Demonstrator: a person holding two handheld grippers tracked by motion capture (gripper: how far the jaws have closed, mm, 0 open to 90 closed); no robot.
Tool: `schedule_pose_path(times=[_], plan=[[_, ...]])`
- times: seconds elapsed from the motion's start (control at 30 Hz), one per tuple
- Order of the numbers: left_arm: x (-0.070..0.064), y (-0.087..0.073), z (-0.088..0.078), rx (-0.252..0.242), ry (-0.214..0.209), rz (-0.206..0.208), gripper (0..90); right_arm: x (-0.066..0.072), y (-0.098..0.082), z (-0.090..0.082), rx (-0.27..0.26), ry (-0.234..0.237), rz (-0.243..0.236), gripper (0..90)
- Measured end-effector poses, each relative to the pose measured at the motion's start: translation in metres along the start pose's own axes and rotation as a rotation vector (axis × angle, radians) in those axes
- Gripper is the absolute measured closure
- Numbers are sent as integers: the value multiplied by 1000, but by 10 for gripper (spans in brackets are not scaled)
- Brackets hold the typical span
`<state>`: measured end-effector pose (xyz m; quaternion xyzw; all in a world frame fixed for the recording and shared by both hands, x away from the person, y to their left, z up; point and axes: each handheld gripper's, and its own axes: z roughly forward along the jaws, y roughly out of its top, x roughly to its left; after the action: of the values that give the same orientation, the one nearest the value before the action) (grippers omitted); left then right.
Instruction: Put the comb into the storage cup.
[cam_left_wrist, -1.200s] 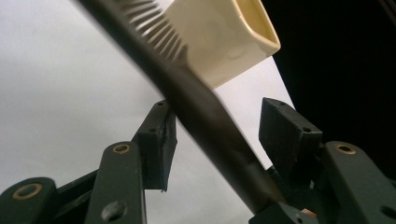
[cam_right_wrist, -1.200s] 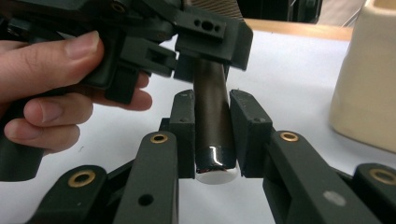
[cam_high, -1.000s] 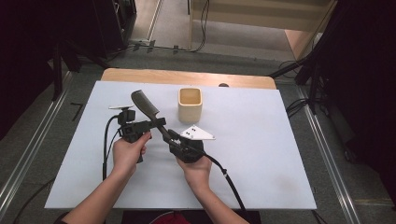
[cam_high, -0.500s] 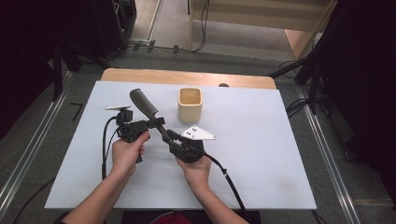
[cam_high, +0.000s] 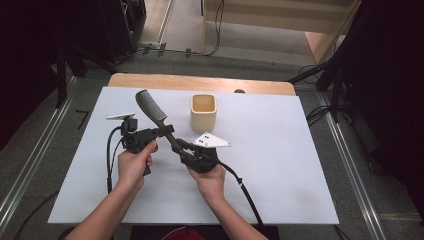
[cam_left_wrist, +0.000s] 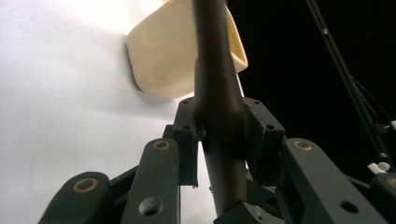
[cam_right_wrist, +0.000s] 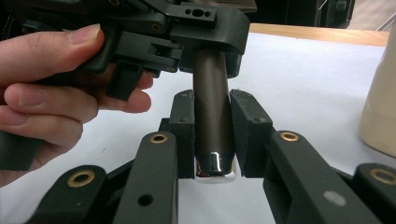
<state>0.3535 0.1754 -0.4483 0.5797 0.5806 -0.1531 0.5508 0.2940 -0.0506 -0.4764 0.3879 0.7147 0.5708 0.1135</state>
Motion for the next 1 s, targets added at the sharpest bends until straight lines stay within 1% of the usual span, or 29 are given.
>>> schedule_pose_path(times=[0.07,0.23,0.3,0.37,0.47,0.53,0.63,0.67,0.7,0.73,0.8,0.87,0.9,0.97,1.0], plan=[[0,0,-1,-2,-8,-10,721,1,0,0,-2,-1,2,700],[2,0,-1,2,-21,-29,731,1,1,1,10,-7,-19,697],[2,0,0,2,-16,-22,733,1,1,2,15,-11,-22,691],[1,0,0,3,-12,-12,734,0,0,3,20,2,-3,691],[1,0,0,6,-4,-1,736,-2,0,3,31,11,-4,676],[1,1,0,5,-3,0,736,-3,1,4,40,6,-13,581],[1,2,-1,1,20,19,736,-6,3,4,83,36,5,453],[1,3,-2,-1,29,31,736,-8,4,4,98,43,16,434],[1,3,-2,-6,37,35,736,-9,4,3,109,54,23,416],[2,4,-3,-3,43,42,736,-10,5,3,127,59,21,389],[2,4,-3,-5,69,71,736,-14,5,2,156,75,40,356],[2,5,-3,-4,91,94,736,-18,5,2,189,81,62,323],[2,6,-4,-7,98,102,736,-20,5,2,202,80,63,313],[1,6,-4,-4,117,130,736,-22,5,1,219,75,70,295],[0,6,-4,-1,126,143,736,-23,5,1,230,72,66,288]])
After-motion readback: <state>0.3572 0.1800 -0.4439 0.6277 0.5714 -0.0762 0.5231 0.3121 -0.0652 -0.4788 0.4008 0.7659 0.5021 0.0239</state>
